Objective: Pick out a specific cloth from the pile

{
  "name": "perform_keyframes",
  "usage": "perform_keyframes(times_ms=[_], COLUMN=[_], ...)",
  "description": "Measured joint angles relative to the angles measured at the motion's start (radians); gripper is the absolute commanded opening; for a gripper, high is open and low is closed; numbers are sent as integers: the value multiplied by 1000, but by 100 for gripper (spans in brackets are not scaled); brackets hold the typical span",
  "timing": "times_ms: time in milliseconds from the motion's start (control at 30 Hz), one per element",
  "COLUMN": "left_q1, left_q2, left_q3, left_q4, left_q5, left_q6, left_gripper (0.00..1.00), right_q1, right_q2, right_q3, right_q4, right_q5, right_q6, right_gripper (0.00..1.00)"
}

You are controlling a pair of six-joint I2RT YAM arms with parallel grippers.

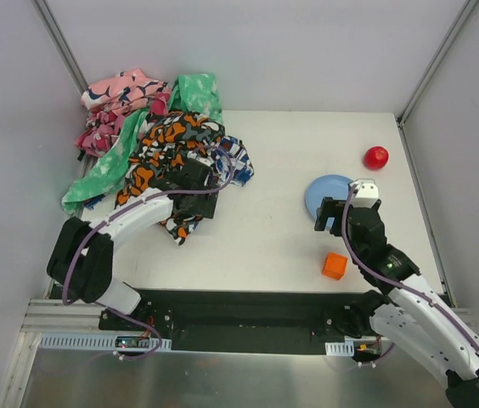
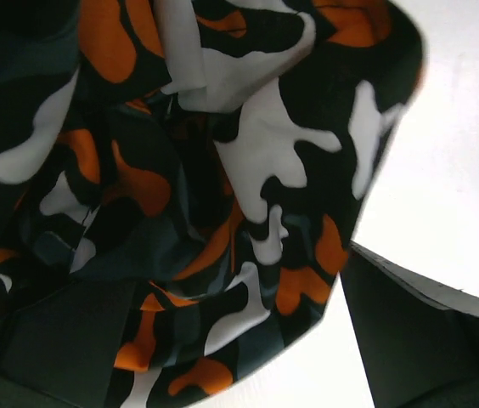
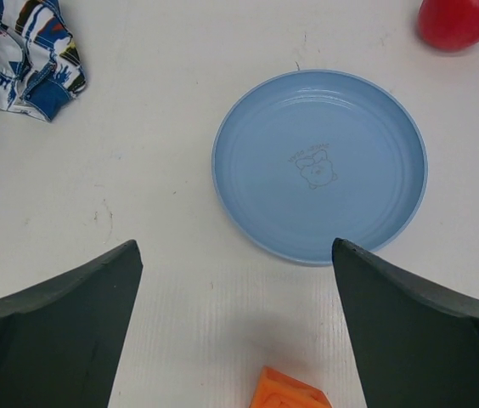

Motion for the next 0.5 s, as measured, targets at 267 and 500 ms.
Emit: perform_keyframes(times_ms=[267, 500], left_q1=[2, 15], left_q2=[213, 407], left_q3=[89, 235], left_q4=[-50, -138], left_q5=[-152, -229], left_q6=[-23, -89], left_gripper=[99, 39], right_q1=[0, 0], right_q2=[60, 52], right_q3=[-3, -19], right_q4=[19, 28], right_q5=[-2, -3], right_q6=[-29, -40], right_gripper=[96, 96])
